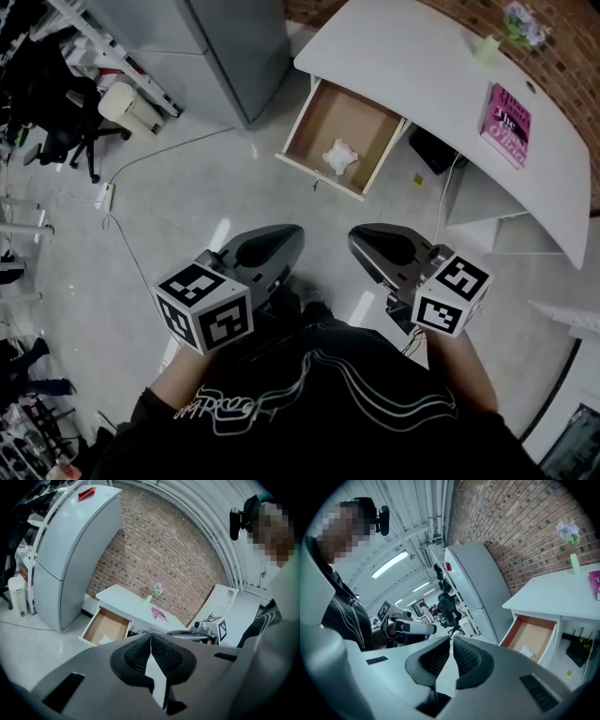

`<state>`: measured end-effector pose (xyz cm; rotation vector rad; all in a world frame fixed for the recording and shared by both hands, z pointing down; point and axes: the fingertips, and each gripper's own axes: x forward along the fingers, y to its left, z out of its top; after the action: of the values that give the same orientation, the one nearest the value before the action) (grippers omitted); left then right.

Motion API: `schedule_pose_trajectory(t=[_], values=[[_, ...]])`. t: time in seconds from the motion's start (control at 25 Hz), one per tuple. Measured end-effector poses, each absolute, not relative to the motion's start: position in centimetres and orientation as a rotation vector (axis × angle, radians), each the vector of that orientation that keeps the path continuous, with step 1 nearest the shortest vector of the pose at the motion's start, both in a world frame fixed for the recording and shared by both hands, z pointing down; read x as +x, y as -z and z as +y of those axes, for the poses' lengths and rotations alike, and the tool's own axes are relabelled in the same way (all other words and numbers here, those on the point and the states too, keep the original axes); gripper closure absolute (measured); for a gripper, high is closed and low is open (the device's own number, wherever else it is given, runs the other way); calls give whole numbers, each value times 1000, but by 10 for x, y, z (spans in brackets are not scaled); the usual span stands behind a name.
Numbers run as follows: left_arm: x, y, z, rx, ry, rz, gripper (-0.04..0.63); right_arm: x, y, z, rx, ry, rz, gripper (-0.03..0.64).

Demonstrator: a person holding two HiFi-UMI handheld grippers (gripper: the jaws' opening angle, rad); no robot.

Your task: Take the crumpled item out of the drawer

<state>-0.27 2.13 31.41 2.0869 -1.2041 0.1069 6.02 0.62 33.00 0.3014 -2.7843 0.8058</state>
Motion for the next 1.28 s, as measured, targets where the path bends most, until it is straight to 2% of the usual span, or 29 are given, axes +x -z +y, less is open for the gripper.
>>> schedule_pose_trajectory(t=[0.48,0.88,0.96,1.0,1.16,1.28], values=[[-65,-362,-79,2060,-181,-1094,572,9,-373,-102,515,-871,-2697,563],[-115,-427,-174,2032,-241,-955,572,-31,-468,-209,709,-925,-2518,560],[-122,-442,-188,2032,-250,-933,572,-37,-494,-226,727,-904,-2475,529],[-125,-450,-195,2031,-255,-925,572,-39,-506,-234,734,-897,-2454,483],[-136,-486,-220,2007,-279,-901,572,-46,-550,-260,760,-904,-2378,427],[-147,-510,-236,1978,-295,-886,572,-49,-584,-276,783,-907,-2311,413]])
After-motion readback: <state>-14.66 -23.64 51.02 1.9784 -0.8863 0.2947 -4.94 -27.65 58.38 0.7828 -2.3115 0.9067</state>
